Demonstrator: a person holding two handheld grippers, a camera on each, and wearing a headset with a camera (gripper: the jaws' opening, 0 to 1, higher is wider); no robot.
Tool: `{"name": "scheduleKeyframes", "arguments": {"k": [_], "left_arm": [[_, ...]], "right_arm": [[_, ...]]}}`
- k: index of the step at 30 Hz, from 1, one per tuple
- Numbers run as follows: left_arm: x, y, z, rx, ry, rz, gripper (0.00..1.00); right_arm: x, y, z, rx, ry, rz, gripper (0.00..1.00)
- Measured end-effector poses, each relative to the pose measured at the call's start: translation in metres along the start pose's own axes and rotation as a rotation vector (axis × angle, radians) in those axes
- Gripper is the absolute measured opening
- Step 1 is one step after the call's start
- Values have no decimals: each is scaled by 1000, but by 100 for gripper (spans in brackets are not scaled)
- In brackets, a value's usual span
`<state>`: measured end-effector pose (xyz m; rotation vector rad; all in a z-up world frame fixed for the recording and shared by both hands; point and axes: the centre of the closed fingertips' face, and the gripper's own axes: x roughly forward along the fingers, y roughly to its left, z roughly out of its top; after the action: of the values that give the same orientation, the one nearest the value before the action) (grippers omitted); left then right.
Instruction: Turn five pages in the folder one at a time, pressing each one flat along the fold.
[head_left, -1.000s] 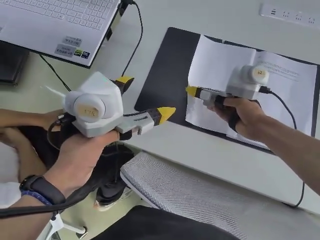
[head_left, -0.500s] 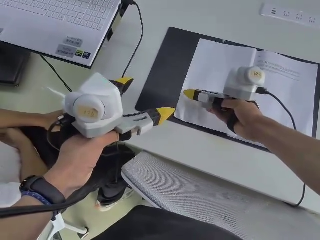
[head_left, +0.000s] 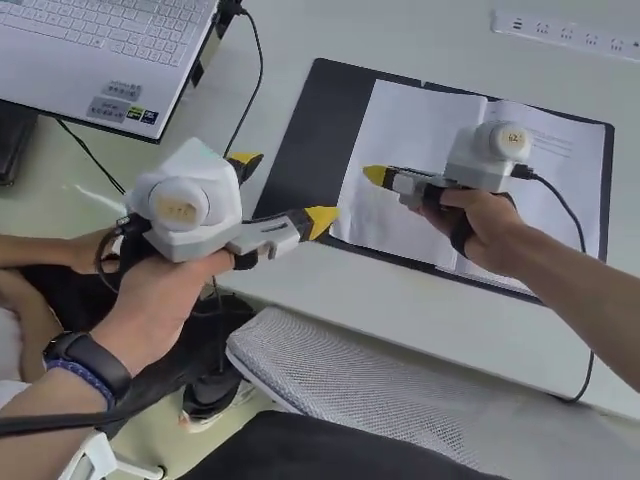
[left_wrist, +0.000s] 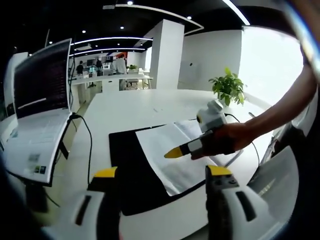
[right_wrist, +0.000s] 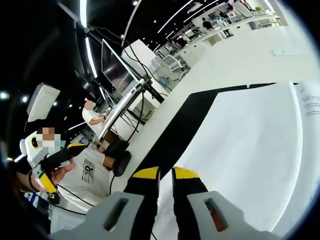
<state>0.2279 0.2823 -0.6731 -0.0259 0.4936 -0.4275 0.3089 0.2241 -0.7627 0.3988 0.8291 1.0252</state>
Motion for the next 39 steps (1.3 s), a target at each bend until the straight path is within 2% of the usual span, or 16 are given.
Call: {"name": "scheduleKeyframes", "arguments": {"k": [7, 18, 29, 39], "left_arm": [[20, -8, -3, 15, 14, -38, 63], [55, -26, -25, 40, 82, -109, 53], [89, -37, -52, 70, 157, -156, 43], [106, -43, -72, 79, 206, -171, 35]], "right_arm": [[-17, -3, 14, -26, -36, -16, 5], [-45, -5, 26, -61, -83, -36, 1], [-75, -7, 25, -82, -112, -52, 0], [-97, -11, 17, -71, -128, -73, 0]]}}
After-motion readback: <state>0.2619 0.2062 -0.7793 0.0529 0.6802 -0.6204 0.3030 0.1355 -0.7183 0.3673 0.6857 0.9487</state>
